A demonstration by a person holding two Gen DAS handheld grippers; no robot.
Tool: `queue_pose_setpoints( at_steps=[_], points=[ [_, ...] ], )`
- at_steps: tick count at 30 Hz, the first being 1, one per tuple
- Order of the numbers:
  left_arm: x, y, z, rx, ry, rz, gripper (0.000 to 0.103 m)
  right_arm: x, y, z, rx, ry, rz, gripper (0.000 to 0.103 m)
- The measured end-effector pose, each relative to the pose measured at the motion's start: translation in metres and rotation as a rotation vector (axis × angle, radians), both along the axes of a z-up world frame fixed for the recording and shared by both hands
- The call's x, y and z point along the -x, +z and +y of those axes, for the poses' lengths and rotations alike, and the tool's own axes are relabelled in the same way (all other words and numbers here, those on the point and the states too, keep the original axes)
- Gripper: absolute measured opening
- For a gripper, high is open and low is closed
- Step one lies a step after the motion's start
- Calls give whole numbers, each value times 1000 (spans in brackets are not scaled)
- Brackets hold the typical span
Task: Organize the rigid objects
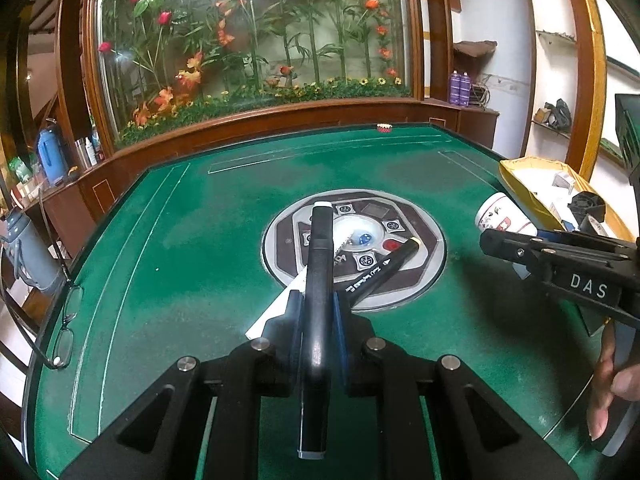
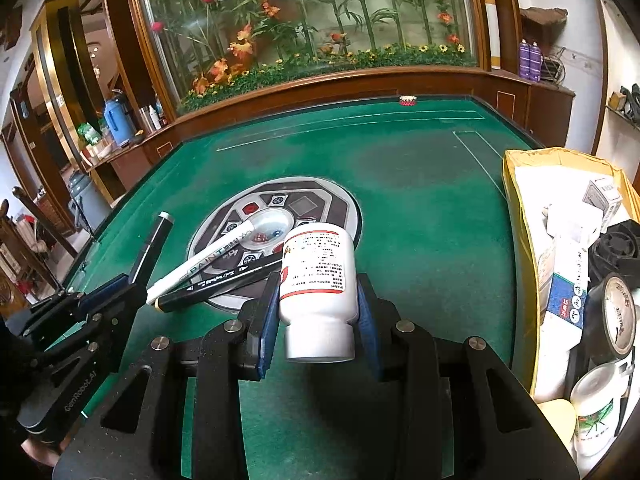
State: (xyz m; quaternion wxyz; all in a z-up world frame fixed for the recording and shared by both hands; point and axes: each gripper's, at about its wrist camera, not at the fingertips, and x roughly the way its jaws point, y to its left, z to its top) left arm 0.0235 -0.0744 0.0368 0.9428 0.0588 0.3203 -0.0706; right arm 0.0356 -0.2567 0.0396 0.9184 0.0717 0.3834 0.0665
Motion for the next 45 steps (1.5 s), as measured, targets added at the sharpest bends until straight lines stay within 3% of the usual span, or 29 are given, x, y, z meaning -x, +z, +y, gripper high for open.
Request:
queue_pose_setpoints(
  at_steps=[8,14,20,26,32,38,45],
  points=[
    [-2,9,12,94,-22,-1,14,2,4,-1,-21,8,-15,35],
    [-2,10,-6,151,-53,52,14,6,11,-7,-48,0,-36,35],
    [8,23,-61,207,-141,67,14,12,19,-36,-64,-97,-64,35],
    [6,34,-123,232,-235,92,14,32,35,-103,-44,-307,-127,35],
    [-2,44,-190,283,-339,130,14,58,32,-172,-29,-496,-114,35],
    [-13,38,-241,272,-379,159,13,71,32,-195,7,-572,-95,35],
    [-35,22,-255,273,-378,226,13,83,26,-208,-10,-582,-69,35]
  ],
)
